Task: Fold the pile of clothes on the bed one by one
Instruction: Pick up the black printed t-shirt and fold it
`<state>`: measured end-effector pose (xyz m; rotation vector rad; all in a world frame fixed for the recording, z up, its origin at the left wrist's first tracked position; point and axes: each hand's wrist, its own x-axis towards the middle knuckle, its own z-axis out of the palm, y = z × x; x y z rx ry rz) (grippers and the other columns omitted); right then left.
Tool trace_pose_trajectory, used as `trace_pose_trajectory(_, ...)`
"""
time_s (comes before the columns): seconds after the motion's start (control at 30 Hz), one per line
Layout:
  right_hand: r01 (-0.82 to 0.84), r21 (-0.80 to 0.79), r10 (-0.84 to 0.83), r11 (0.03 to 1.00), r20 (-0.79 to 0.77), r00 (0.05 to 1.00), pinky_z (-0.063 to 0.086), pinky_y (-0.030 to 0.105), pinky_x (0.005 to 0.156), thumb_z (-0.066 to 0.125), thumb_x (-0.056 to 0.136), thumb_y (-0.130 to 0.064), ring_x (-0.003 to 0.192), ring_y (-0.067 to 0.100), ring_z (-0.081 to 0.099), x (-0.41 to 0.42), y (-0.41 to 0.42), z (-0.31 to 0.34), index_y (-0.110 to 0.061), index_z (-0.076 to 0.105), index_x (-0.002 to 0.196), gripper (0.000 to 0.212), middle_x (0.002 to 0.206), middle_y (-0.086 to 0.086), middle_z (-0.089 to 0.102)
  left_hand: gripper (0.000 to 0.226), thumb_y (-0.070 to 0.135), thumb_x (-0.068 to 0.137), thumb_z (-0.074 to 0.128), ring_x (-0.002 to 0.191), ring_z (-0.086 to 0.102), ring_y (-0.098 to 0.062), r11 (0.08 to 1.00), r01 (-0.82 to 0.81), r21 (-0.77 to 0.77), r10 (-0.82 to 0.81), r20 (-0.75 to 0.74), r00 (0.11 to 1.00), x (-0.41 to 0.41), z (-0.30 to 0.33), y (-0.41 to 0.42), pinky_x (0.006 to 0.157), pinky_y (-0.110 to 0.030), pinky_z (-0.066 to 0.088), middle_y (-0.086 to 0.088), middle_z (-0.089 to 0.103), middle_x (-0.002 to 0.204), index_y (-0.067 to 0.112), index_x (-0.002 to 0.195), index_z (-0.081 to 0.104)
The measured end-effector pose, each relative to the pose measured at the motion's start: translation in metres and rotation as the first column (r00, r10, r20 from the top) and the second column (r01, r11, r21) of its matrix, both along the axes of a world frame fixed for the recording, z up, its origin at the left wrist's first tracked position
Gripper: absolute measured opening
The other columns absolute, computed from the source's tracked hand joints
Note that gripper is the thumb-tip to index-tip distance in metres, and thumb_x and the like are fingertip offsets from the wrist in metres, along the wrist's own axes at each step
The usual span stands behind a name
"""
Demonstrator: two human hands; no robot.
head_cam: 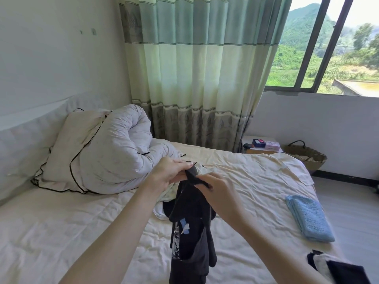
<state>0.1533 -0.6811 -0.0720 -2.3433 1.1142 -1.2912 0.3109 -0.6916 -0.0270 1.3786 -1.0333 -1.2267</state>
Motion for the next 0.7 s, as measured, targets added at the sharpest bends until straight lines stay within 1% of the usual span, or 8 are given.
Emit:
trace_pose_trajectory(0.07, 0.007, 0.136, -0.019, 0.991, 0.088, 0.996, 0.039, 0.009, 0.059, 0.071, 0.081, -0.013, 0.061, -0.005, 0.054, -0.001, -0.004, 0.011, -0.017, 0.077, 0.089, 0.01, 0.063, -0.02, 0.061, 0.015, 0.007, 0.09, 0.061, 0.071, 0.071, -0.016, 0.999, 0.004, -0.04, -0.005, -0.021, 1.0, -0.001, -0.007, 0.002, 0.061, -0.021, 0.056, -0.015, 0.072, 0.085, -0.005, 0.095, 0.069)
trace_pose_trajectory(0.13, 0.016, 0.27, -0.07, 0.963, 0.19, 0.979, 0.04, 0.01, 0.055, 0.072, 0.081, -0.015, 0.056, -0.006, 0.054, -0.001, -0.018, 0.027, -0.014, 0.077, 0.08, 0.005, 0.055, -0.017, 0.063, 0.023, 0.015, 0.092, 0.058, 0.087, 0.07, -0.022, 0.992, 0.036, -0.117, -0.037, -0.013, 0.999, -0.002, -0.019, 0.006, 0.077, -0.028, 0.057, -0.017, 0.071, 0.098, -0.001, 0.106, 0.067)
trace_pose_trajectory(0.2, 0.033, 0.351, -0.118, 0.936, 0.224, 0.967, 0.044, 0.019, 0.056, 0.073, 0.08, -0.016, 0.054, -0.002, 0.051, -0.003, -0.034, 0.043, -0.003, 0.073, 0.074, 0.015, 0.057, -0.001, 0.066, 0.026, 0.024, 0.089, 0.063, 0.099, 0.066, -0.02, 0.976, 0.078, -0.202, -0.054, 0.119, 0.991, -0.005, -0.034, 0.013, 0.086, -0.03, 0.054, -0.008, 0.069, 0.107, 0.011, 0.111, 0.065)
trace_pose_trajectory(0.3, 0.028, 0.453, -0.178, 0.891, 0.291, 0.94, 0.058, 0.043, 0.072, 0.073, 0.08, -0.015, 0.066, 0.018, 0.064, -0.005, -0.05, 0.054, 0.002, 0.073, 0.075, 0.018, 0.076, 0.023, 0.069, 0.044, 0.026, 0.076, 0.077, 0.097, 0.062, -0.01, 0.968, 0.097, -0.233, -0.007, 0.358, 0.934, -0.016, -0.066, 0.026, 0.081, -0.023, 0.052, 0.007, 0.06, 0.11, 0.031, 0.111, 0.052)
trace_pose_trajectory(0.43, 0.059, 0.457, -0.22, 0.887, 0.308, 0.926, 0.059, 0.028, 0.061, 0.076, 0.077, -0.017, 0.073, 0.024, 0.071, -0.01, -0.057, 0.063, -0.021, 0.072, 0.058, 0.02, 0.07, 0.009, 0.072, 0.035, 0.026, 0.074, 0.078, 0.091, 0.059, -0.008, 0.966, 0.104, -0.237, 0.015, 0.452, 0.892, -0.036, -0.1, 0.035, 0.077, -0.019, 0.049, 0.003, 0.059, 0.104, 0.029, 0.1, 0.055)
trace_pose_trajectory(0.5, 0.05, 0.476, -0.229, 0.878, 0.328, 0.916, 0.059, 0.028, 0.062, 0.077, 0.076, -0.018, 0.073, 0.023, 0.072, -0.014, -0.06, 0.068, -0.025, 0.07, 0.054, 0.025, 0.07, 0.008, 0.072, 0.022, 0.027, 0.08, 0.073, 0.085, 0.06, -0.012, 0.968, 0.09, -0.235, 0.047, 0.521, 0.852, -0.039, -0.1, 0.032, 0.072, -0.015, 0.046, 0.003, 0.062, 0.092, 0.018, 0.098, 0.064)
trace_pose_trajectory(0.6, 0.088, 0.48, -0.263, 0.873, 0.31, 0.914, 0.058, 0.043, 0.075, 0.077, 0.077, -0.02, 0.07, 0.021, 0.066, -0.031, -0.065, 0.07, -0.019, 0.072, 0.059, 0.019, 0.07, 0.014, 0.069, 0.014, 0.022, 0.084, 0.069, 0.065, 0.056, -0.011, 0.974, 0.067, -0.218, 0.053, 0.502, 0.863, -0.03, -0.087, 0.027, 0.054, -0.013, 0.038, 0.006, 0.061, 0.065, 0.008, 0.084, 0.069)
trace_pose_trajectory(0.7, 0.23, 0.481, -0.347, 0.846, 0.169, 0.923, 0.054, 0.043, 0.074, 0.072, 0.08, -0.021, 0.07, 0.021, 0.059, -0.059, -0.07, 0.062, -0.005, 0.072, 0.07, 0.019, 0.064, 0.007, 0.06, 0.014, 0.016, 0.082, 0.072, 0.055, 0.055, -0.001, 0.973, 0.105, -0.207, -0.008, 0.421, 0.907, -0.01, -0.059, 0.024, 0.053, -0.011, 0.039, 0.016, 0.06, 0.053, 0.019, 0.069, 0.066)
